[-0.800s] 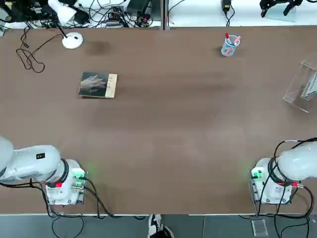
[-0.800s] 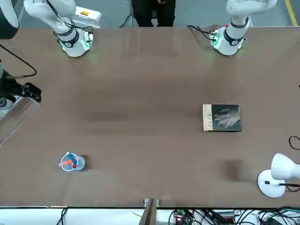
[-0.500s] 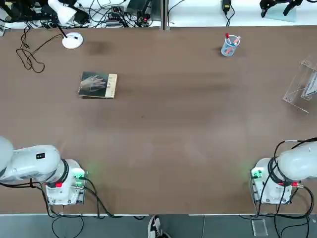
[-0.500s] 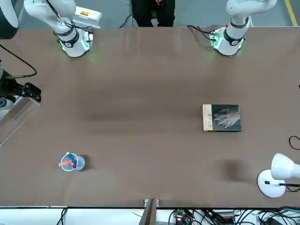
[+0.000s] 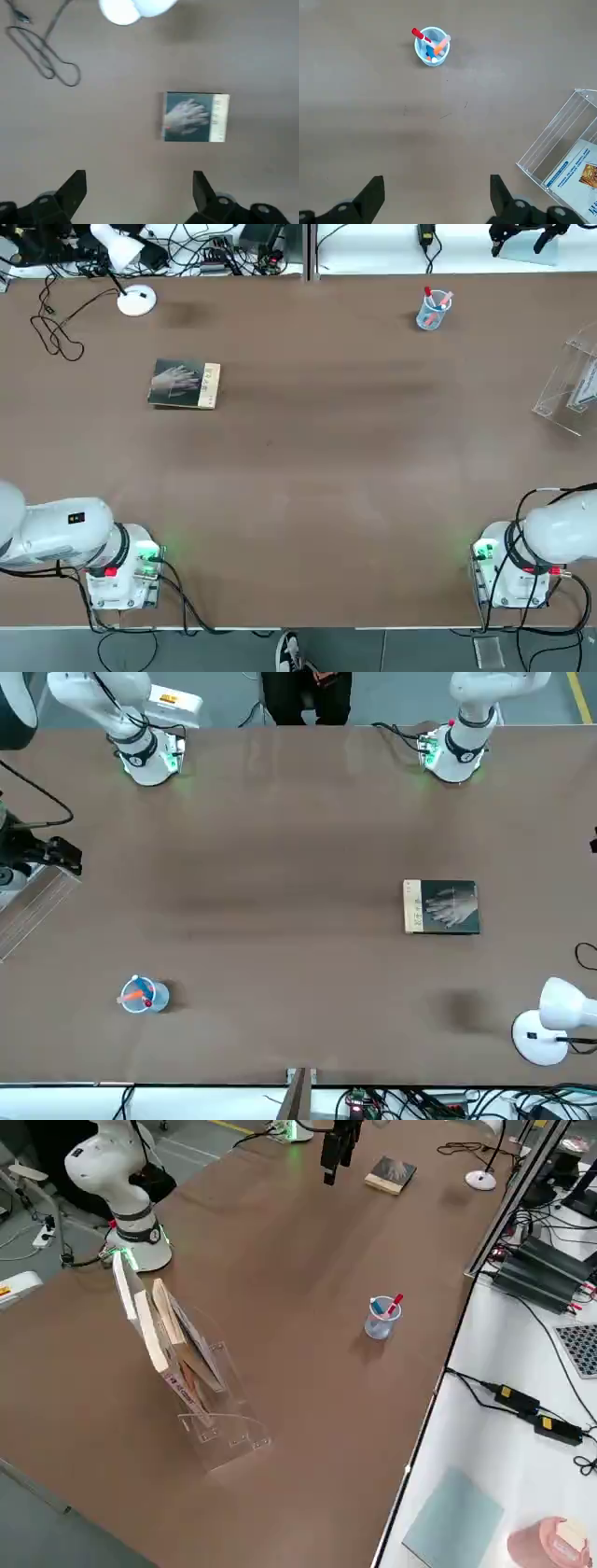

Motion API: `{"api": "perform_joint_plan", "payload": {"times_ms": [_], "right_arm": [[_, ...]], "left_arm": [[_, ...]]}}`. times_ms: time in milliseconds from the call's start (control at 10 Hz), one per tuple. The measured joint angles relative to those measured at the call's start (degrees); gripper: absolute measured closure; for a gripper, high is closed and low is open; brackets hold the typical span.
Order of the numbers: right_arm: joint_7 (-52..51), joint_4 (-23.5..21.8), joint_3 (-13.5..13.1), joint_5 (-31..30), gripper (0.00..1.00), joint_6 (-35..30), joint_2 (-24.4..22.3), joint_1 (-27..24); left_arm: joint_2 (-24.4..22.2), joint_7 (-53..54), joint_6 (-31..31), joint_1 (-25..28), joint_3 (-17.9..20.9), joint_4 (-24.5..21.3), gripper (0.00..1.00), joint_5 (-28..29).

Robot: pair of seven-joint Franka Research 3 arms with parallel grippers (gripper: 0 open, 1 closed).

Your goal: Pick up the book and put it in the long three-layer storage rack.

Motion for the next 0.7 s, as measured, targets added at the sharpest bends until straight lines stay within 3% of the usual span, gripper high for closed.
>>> {"api": "perform_joint_plan", "payload": {"times_ms": [400, 700], "right_arm": [[0.00, -0.01, 0.00, 0.00, 0.00, 0.04, 0.00, 0.00], [0.00, -0.02, 0.00, 0.00, 0.00, 0.31, 0.00, 0.00]], "left_arm": [[5.17, 0.47, 2.27, 0.76, 0.40, -0.30, 0.00, -6.53], [10.22, 7.41, 2.96, 1.24, 0.44, -0.52, 0.00, -9.31]]}}
